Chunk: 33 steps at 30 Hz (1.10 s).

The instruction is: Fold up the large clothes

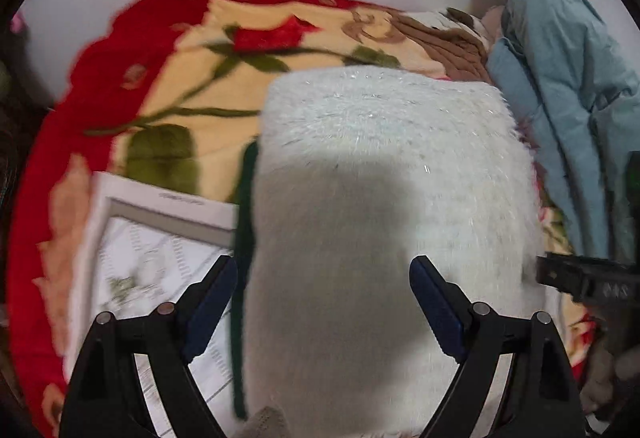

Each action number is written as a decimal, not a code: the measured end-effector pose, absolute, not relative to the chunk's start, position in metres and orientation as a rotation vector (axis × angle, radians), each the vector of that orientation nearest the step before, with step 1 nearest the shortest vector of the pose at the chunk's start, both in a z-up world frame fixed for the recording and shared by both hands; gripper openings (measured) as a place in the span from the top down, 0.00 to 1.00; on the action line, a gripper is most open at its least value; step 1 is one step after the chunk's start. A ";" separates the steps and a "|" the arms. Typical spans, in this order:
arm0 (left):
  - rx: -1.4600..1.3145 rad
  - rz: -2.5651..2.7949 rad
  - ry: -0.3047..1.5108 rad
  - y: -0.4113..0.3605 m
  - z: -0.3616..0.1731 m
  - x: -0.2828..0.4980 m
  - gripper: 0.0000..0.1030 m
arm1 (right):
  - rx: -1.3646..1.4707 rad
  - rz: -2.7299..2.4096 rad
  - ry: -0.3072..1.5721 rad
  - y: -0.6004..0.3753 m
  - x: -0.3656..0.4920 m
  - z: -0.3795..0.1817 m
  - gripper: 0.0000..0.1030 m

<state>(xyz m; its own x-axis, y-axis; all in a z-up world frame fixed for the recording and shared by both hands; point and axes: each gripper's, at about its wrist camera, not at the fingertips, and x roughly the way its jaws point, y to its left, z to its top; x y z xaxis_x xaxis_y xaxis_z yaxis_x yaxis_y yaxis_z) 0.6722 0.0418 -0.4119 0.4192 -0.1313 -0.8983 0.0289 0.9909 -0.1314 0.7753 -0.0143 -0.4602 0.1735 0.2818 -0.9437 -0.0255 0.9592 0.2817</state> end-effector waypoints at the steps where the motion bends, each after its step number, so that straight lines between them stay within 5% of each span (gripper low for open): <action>1: -0.084 -0.074 1.117 0.041 -0.405 0.663 0.08 | 0.174 0.194 1.359 -0.011 0.766 -0.451 0.19; 2: -0.072 -0.050 1.103 0.042 -0.400 0.658 0.06 | 0.107 0.147 1.317 -0.007 0.751 -0.440 0.18; 4: -0.063 -0.002 1.071 0.042 -0.380 0.634 0.06 | 0.039 0.087 1.254 -0.006 0.720 -0.420 0.00; 33: -0.043 0.061 0.827 0.005 -0.066 0.326 0.05 | -0.072 -0.101 0.845 -0.034 0.297 0.014 0.00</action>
<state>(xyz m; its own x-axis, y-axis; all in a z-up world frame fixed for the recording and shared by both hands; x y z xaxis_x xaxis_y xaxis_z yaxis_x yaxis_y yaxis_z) 0.3263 0.0055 -0.0657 0.6755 0.0378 -0.7364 -0.0711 0.9974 -0.0140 0.2970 -0.0337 0.0136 0.6597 -0.1176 -0.7423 0.0606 0.9928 -0.1034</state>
